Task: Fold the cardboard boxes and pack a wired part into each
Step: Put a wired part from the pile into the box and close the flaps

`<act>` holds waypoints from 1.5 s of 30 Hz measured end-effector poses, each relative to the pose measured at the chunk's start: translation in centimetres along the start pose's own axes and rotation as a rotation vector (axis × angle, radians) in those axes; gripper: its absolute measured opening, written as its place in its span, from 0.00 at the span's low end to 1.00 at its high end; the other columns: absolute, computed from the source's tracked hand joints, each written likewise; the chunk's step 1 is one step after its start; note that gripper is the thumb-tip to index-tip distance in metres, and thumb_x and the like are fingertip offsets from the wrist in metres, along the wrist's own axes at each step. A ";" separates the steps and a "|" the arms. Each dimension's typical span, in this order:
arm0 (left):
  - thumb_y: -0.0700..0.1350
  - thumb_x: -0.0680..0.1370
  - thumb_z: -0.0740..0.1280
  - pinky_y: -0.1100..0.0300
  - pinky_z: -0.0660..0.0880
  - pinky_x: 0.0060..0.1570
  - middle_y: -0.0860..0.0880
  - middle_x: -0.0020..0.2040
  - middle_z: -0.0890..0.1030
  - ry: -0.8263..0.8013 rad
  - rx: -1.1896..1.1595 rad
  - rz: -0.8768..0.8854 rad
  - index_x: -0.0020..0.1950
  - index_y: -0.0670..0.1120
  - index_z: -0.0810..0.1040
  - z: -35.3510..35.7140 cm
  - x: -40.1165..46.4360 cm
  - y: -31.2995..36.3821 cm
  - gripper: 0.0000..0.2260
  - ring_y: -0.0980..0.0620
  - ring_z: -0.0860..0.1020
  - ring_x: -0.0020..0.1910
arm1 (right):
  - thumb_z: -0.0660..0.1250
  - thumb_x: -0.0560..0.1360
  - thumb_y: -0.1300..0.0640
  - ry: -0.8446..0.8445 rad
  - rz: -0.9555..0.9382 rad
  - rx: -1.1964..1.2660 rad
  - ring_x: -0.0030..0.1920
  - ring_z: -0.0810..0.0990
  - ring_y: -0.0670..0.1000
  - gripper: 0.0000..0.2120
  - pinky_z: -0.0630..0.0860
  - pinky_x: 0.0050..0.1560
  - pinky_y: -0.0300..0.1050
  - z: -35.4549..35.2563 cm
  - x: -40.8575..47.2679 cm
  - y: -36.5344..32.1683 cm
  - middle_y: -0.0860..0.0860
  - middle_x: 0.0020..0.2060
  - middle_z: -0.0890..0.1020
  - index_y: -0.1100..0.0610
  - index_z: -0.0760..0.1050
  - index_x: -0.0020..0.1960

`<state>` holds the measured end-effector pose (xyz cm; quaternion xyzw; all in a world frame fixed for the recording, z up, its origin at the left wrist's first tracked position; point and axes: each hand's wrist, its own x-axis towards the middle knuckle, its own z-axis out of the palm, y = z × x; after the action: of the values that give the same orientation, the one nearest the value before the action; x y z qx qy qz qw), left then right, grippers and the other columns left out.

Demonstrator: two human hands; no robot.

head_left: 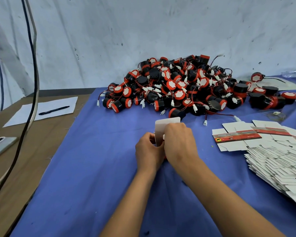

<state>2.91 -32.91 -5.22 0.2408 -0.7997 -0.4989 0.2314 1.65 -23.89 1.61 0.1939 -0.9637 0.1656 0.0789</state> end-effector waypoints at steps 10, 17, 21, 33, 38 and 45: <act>0.48 0.75 0.72 0.63 0.62 0.28 0.56 0.33 0.77 -0.024 0.022 0.024 0.36 0.51 0.70 0.1 0.0 0.0 0.13 0.59 0.71 0.30 | 0.67 0.74 0.62 0.083 0.067 0.034 0.38 0.71 0.55 0.05 0.56 0.28 0.44 0.7 0.0 -0.2 0.51 0.37 0.74 0.54 0.74 0.41; 0.39 0.75 0.66 0.56 0.60 0.31 0.55 0.30 0.70 -0.013 0.032 0.088 0.34 0.48 0.62 0.1 0.2 -0.4 0.15 0.55 0.61 0.30 | 0.64 0.77 0.60 0.005 -0.030 0.028 0.44 0.75 0.55 0.13 0.65 0.40 0.43 1.4 0.3 -0.4 0.49 0.35 0.70 0.55 0.65 0.35; 0.39 0.76 0.67 0.58 0.61 0.30 0.53 0.31 0.71 -0.028 0.083 0.138 0.36 0.46 0.64 0.1 0.3 -0.7 0.13 0.52 0.61 0.33 | 0.56 0.83 0.50 -0.146 -0.091 0.030 0.60 0.69 0.59 0.16 0.66 0.66 0.53 1.4 0.7 0.2 0.56 0.56 0.77 0.58 0.78 0.50; 0.44 0.61 0.77 0.53 0.83 0.38 0.50 0.39 0.85 -0.421 -0.141 0.089 0.50 0.47 0.79 -2.3 0.9 -0.9 0.19 0.51 0.83 0.37 | 0.67 0.74 0.60 -0.072 0.006 0.316 0.42 0.80 0.55 0.10 0.79 0.40 0.48 1.2 0.9 2.1 0.53 0.35 0.84 0.53 0.84 0.36; 0.49 0.59 0.77 0.45 0.85 0.45 0.46 0.42 0.85 -0.424 -0.145 0.079 0.50 0.49 0.79 -2.4 0.9 -1.0 0.21 0.41 0.84 0.45 | 0.71 0.73 0.58 0.096 -0.071 0.258 0.43 0.77 0.53 0.06 0.78 0.41 0.52 1.9 0.2 2.4 0.51 0.36 0.82 0.54 0.82 0.38; 0.42 0.64 0.82 0.49 0.84 0.45 0.50 0.43 0.85 -0.448 -0.161 0.074 0.51 0.49 0.80 -2.6 1.4 -1.5 0.20 0.52 0.83 0.40 | 0.65 0.79 0.63 0.018 -0.453 0.212 0.52 0.72 0.53 0.10 0.69 0.55 0.47 2.8 0.7 4.5 0.51 0.46 0.82 0.59 0.84 0.44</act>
<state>3.68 -36.14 -5.36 0.0752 -0.7969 -0.5934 0.0848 -1.03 -21.15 -2.18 0.4109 -0.8721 0.2455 0.1016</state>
